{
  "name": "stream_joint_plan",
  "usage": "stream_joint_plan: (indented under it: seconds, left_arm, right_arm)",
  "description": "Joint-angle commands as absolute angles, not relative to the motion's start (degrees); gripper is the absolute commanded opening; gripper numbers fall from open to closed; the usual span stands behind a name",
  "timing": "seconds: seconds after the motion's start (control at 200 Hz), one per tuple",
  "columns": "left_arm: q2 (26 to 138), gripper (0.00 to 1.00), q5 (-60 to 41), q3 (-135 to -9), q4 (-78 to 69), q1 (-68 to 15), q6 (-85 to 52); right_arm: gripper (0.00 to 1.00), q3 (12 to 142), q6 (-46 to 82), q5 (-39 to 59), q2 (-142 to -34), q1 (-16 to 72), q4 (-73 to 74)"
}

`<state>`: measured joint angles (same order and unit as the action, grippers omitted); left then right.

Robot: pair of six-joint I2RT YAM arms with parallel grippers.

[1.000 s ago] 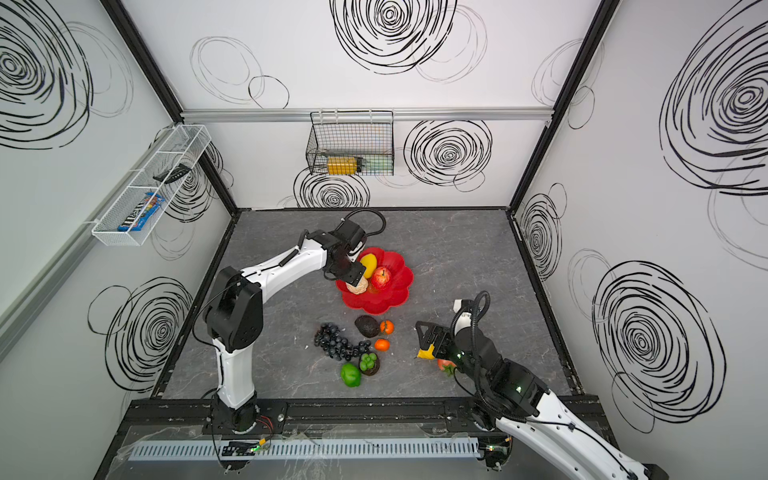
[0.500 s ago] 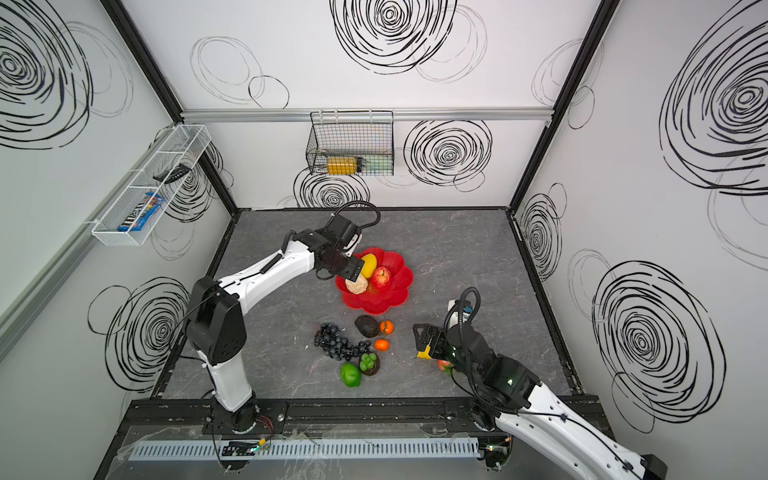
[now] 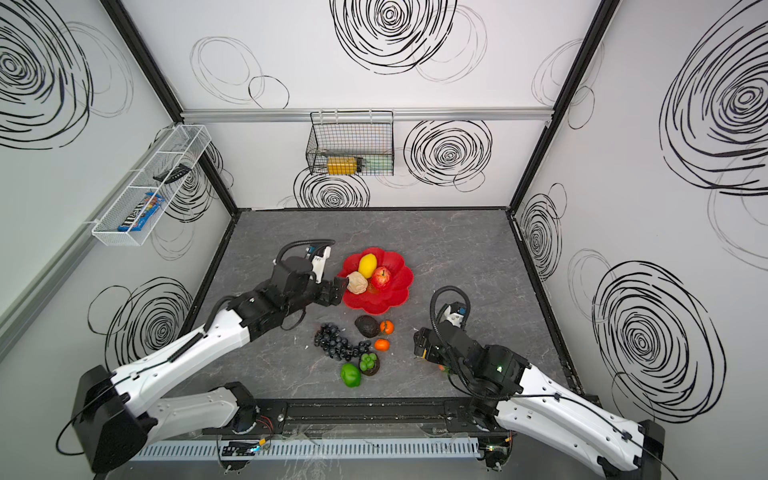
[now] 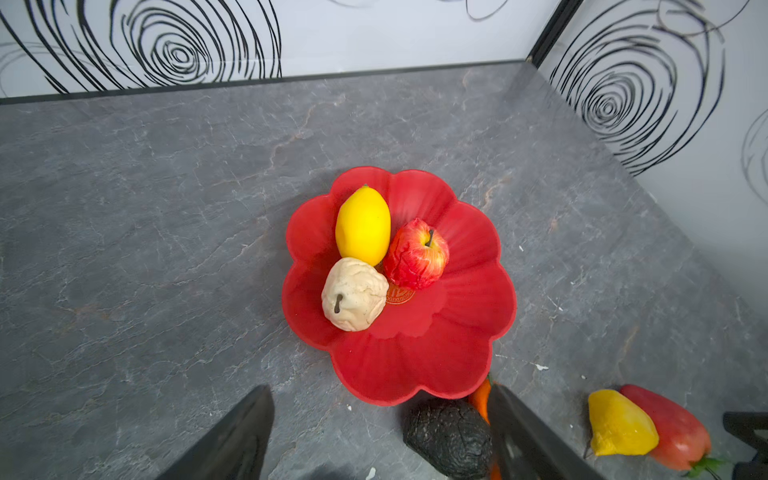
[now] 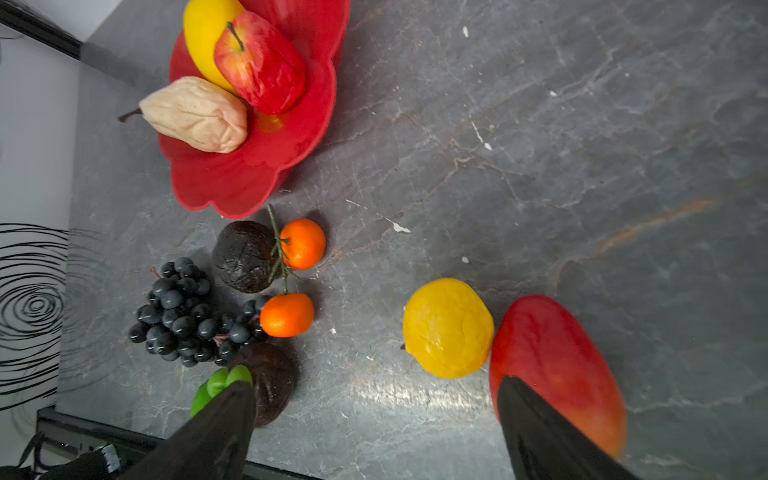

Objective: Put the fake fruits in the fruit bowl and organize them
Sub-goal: 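Open the left gripper to release the fruit and draw it back, then lower the right gripper onto the red mango-shaped fruit and close it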

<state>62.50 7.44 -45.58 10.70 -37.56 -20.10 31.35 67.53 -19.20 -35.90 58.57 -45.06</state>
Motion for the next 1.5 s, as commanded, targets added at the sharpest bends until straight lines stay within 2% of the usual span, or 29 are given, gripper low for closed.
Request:
stream_joint_plan:
  seconds: [0.0, 0.185, 0.45, 0.61, 0.891, 1.071, 1.306, 1.496]
  left_arm:
    - [56.5, 0.86, 12.4, -38.0, -0.6, -37.8, -23.7]
    - [47.1, 0.88, 15.5, -28.5, -5.5, -37.8, -26.9]
    - [43.1, 0.89, 16.2, -21.9, -8.4, -37.7, -27.4]
    - [42.6, 0.9, 15.3, -20.5, -9.9, -37.5, -27.2]
    - [43.6, 0.9, 13.8, -18.6, -12.1, -36.8, -27.2]
    - [41.9, 0.9, 13.9, -18.0, -12.5, -36.8, -27.3]
    - [41.0, 0.91, 13.9, -18.0, -12.6, -36.7, -27.4]
    - [41.0, 0.91, 13.4, -18.0, -12.6, -36.7, -27.6]
  right_arm:
    - [0.95, 33.4, 77.8, -24.6, -38.1, 61.7, -54.8]
    - [0.93, 33.5, 85.2, -26.0, -41.8, 64.5, -58.5]
    - [0.91, 33.4, 89.9, -27.1, -45.2, 64.7, -59.1]
    - [0.9, 29.3, 89.3, -27.6, -40.3, 63.4, -55.0]
    - [0.89, 25.3, 80.2, -20.9, -39.5, 53.1, -48.4]
    - [0.87, 24.0, 78.3, -19.0, -41.1, 51.9, -45.8]
    - [0.77, 23.5, 76.0, -16.3, -44.5, 51.9, -41.4]
    - [0.77, 21.6, 76.1, -15.2, -45.3, 51.9, -39.4]
